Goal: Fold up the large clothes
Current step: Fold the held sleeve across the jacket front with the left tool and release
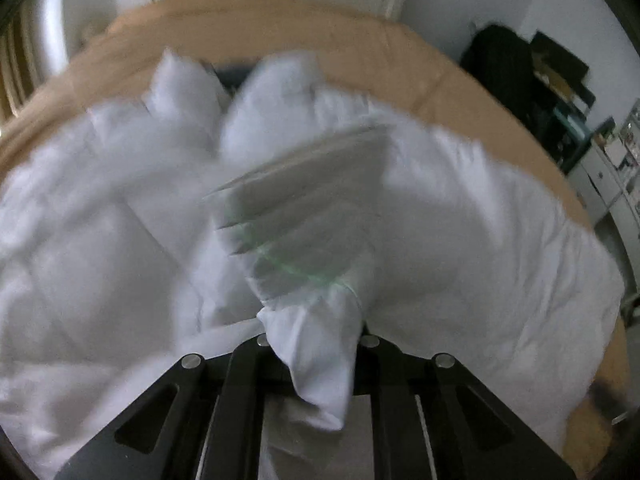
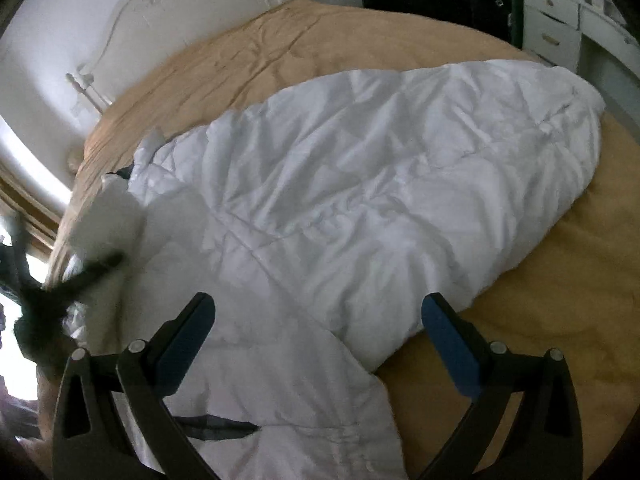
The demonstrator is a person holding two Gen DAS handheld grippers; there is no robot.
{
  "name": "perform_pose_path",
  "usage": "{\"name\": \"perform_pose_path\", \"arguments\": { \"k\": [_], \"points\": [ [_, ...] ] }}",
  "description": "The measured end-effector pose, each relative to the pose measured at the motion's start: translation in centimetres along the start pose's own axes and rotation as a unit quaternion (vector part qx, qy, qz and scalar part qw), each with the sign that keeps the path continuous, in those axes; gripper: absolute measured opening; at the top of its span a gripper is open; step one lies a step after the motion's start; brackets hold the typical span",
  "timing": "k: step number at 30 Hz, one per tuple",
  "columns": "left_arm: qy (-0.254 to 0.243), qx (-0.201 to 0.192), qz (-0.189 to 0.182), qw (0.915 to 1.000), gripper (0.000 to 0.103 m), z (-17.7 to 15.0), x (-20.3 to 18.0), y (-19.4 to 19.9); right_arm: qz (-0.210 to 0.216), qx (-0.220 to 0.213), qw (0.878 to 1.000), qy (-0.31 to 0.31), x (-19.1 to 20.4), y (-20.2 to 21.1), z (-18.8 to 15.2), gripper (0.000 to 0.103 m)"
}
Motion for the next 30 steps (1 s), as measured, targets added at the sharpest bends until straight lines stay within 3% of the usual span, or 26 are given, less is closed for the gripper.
{"name": "perform_pose_path", "arguments": {
  "k": [3,5,8,10,12,14,16,18,19,21,22,24,26,28,30],
  "points": [
    [-0.011,-0.021,-0.003,0.9997,0.013,0.1,0.1,-0.4,0.036,-0.020,0.999,0.030,2.5,1.3,2.2,0.103],
    [-0.004,-0.012,-0.018,0.9998,0.020,-0.3,-0.5,-0.1,0.052,-0.029,0.997,0.046,4.5,2.1,4.0,0.103],
    [0.034,0.033,-0.071,0.9964,0.048,-0.1,-1.7,0.3,0.057,-0.043,0.995,0.072,6.7,3.3,5.9,0.103],
    [0.062,0.040,-0.105,0.9918,0.074,0.5,-1.9,2.2,0.050,-0.056,0.994,0.085,7.7,3.9,7.0,0.103],
    [0.068,0.033,-0.131,0.9885,0.082,0.8,-2.9,5.2,0.039,-0.063,0.993,0.092,8.1,4.4,7.6,0.103],
    [0.052,0.033,-0.143,0.9878,0.082,2.3,-2.8,7.9,0.037,-0.067,0.993,0.086,8.3,5.0,8.1,0.103],
    [0.032,0.013,-0.108,0.9936,0.082,4.4,-0.7,11.0,0.054,-0.066,0.993,0.084,9.0,5.4,8.0,0.103],
    [0.007,-0.016,-0.016,0.9997,0.085,5.5,2.5,13.6,0.065,-0.063,0.991,0.096,10.5,5.4,7.6,0.102],
    [-0.015,-0.031,0.044,0.9984,0.085,5.7,4.4,14.6,0.067,-0.064,0.989,0.113,12.2,5.4,7.2,0.102],
    [-0.038,-0.044,0.135,0.9891,0.085,5.2,7.9,15.2,0.091,-0.070,0.982,0.147,15.8,5.4,6.2,0.091],
    [-0.037,-0.041,0.164,0.9849,0.085,4.4,9.8,14.9,0.113,-0.069,0.978,0.161,17.5,5.4,5.6,0.089],
    [-0.032,-0.019,0.190,0.9811,0.085,2.6,12.8,13.0,0.159,-0.055,0.966,0.197,22.0,4.9,3.9,0.080],
    [-0.025,0.011,0.211,0.9770,0.085,1.1,14.9,10.6,0.173,-0.036,0.958,0.226,25.2,3.1,2.3,0.076],
    [-0.007,0.031,0.211,0.9770,0.087,-0.5,16.8,9.0,0.150,-0.001,0.958,0.245,26.6,-0.1,0.7,0.068],
    [0.018,0.022,0.189,0.9815,0.092,-1.1,17.9,8.1,0.100,0.018,0.964,0.247,25.3,-3.0,-0.1,0.065]
  ]
}}
Point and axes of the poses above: each gripper's, at about its wrist camera, not at the fingertips, and y roughly against the way its jaws point, x to its left, z to its top, the point moved 6 cm from there along -y, roughly the way its jaws point, and after that the axes turned 10 degrees about -z, right-handed, at the moved point
